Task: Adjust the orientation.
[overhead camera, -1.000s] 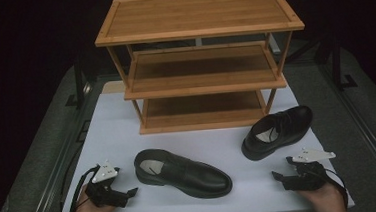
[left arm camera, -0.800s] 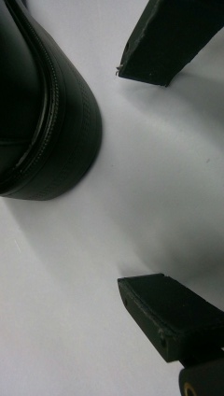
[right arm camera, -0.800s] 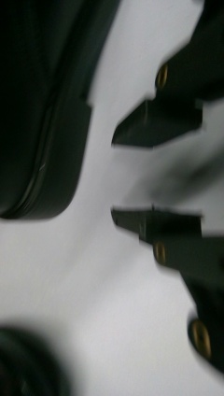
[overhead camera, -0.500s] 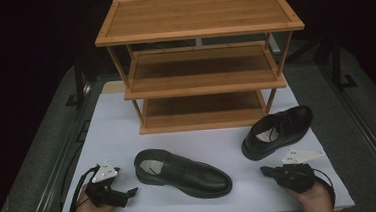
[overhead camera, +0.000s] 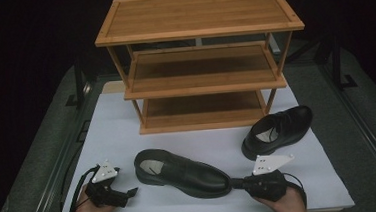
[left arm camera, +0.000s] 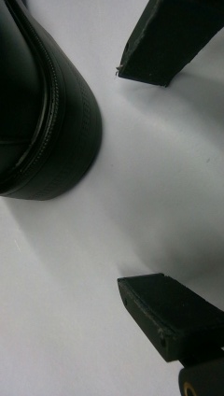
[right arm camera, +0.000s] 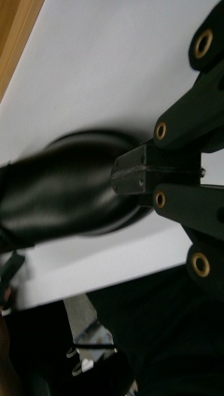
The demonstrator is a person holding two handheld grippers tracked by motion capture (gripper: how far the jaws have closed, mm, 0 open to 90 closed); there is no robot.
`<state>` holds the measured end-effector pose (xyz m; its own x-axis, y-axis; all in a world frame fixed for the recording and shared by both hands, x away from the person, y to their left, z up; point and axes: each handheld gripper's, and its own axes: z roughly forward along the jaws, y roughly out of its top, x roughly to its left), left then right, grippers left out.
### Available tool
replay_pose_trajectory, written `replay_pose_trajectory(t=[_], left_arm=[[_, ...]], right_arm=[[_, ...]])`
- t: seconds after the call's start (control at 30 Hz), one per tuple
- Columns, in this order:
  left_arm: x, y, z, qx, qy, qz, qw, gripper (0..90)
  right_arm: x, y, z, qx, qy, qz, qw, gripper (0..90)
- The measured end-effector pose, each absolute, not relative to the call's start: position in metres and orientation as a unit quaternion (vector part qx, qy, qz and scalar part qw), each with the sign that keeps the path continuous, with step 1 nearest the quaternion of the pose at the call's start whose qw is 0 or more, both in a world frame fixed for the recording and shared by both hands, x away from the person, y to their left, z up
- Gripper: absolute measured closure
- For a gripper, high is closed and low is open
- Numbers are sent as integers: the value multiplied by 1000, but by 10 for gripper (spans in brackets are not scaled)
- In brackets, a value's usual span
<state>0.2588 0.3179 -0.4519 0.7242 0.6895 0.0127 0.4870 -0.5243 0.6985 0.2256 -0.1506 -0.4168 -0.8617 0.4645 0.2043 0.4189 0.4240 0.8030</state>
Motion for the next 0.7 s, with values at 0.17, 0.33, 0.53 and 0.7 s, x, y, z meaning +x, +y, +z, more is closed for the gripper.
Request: replay_pose_trajectory(t=[0.17, 0.33, 0.53, 0.7], left_arm=[[259, 318, -452, 861, 342, 146, 348, 17], [259, 318, -452, 861, 342, 146, 348, 17], [259, 318, -452, 861, 342, 146, 348, 17], [259, 318, -452, 861, 342, 146, 348, 17]], right_arm=[[223, -140, -419, 244, 849, 468, 14, 897], [224, -134, -425, 238, 859, 453, 12, 898], [227, -135, -426, 239, 861, 448, 17, 898], [239, -138, -424, 252, 858, 446, 20, 898]])
